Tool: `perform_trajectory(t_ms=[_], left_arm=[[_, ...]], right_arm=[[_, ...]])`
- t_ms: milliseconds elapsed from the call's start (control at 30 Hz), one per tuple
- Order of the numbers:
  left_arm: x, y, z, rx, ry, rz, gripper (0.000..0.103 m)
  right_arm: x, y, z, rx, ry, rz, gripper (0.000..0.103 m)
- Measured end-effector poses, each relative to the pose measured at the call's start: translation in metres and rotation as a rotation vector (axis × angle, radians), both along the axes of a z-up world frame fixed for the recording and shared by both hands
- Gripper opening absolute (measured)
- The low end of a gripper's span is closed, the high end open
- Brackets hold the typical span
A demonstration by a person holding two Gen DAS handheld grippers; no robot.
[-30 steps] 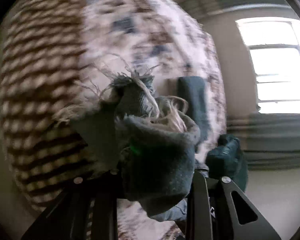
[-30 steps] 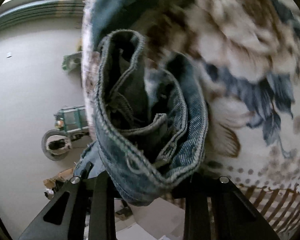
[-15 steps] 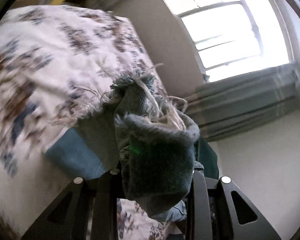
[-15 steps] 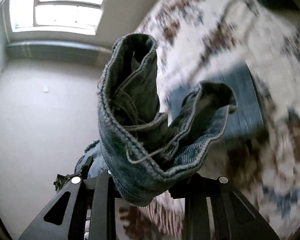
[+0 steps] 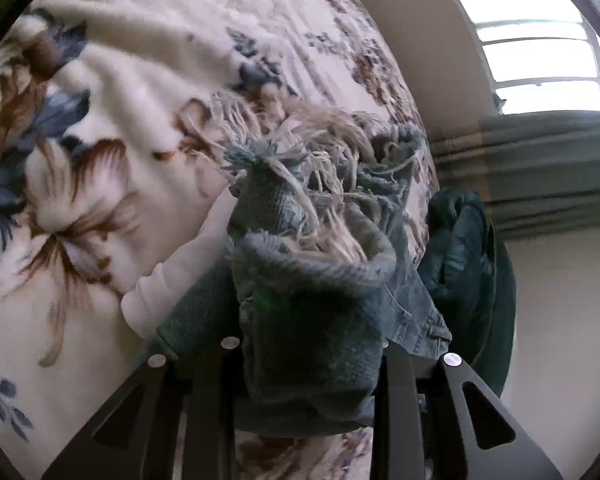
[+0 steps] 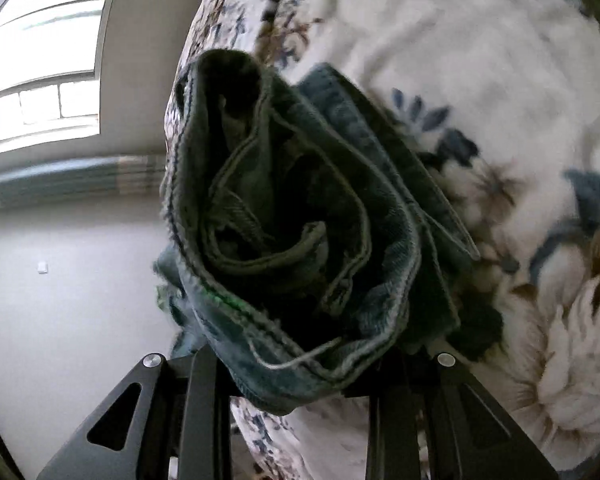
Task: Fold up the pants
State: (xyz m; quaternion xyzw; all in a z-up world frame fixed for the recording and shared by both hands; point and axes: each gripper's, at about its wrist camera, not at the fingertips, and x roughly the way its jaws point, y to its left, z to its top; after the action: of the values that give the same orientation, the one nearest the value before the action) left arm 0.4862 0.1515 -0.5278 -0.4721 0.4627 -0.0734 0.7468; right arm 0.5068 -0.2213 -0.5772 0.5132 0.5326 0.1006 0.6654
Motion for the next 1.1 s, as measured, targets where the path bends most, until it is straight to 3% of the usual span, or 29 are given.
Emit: perform_trajectory(t_ms=[100, 233, 300, 333, 367, 400, 533, 667, 833, 1100], left_arm=[[0.000, 0.003, 0.001, -0.012, -0.002, -0.015, 0.027], [-0.004, 0.009, 0.008, -0.009, 0.077, -0.048, 0.030], [-0.010, 0.004, 0.025, 0.085, 0.111, -0.087, 0.038], [-0.014, 0.000, 0.033, 0.144, 0.120, -0.109, 0.043], [-0.018, -0.005, 0.041, 0.223, 0.136, -0.123, 0.062], [-0.023, -0.008, 0.050, 0.304, 0.147, -0.130, 0.073], [-0.040, -0.023, 0.087, 0.545, 0.119, -0.165, 0.075], [-0.046, -0.047, 0.118, 0.725, 0.114, -0.245, 0.085], [-0.061, -0.076, 0.166, 0.866, 0.071, -0.311, 0.085], [-0.115, -0.102, 0.248, 0.918, -0.022, -0.318, 0.085]], right_arm=[[0.003, 0.005, -0.002, -0.007, -0.011, -0.002, 0.030], [-0.001, 0.005, 0.001, 0.027, 0.049, 0.029, 0.047], [-0.003, 0.001, 0.006, -0.007, 0.064, 0.047, 0.065], [-0.005, 0.001, 0.018, -0.065, 0.055, 0.061, 0.084], [-0.007, 0.002, 0.028, -0.142, 0.052, 0.083, 0.095], [-0.009, 0.004, 0.041, -0.240, 0.048, 0.105, 0.096], [-0.014, 0.028, 0.081, -0.595, 0.031, 0.223, 0.096], [-0.032, 0.061, 0.126, -0.865, 0.005, 0.300, 0.096], [-0.069, 0.073, 0.174, -0.955, -0.029, 0.301, 0.096], [-0.135, 0.070, 0.279, -1.004, -0.111, 0.259, 0.096]])
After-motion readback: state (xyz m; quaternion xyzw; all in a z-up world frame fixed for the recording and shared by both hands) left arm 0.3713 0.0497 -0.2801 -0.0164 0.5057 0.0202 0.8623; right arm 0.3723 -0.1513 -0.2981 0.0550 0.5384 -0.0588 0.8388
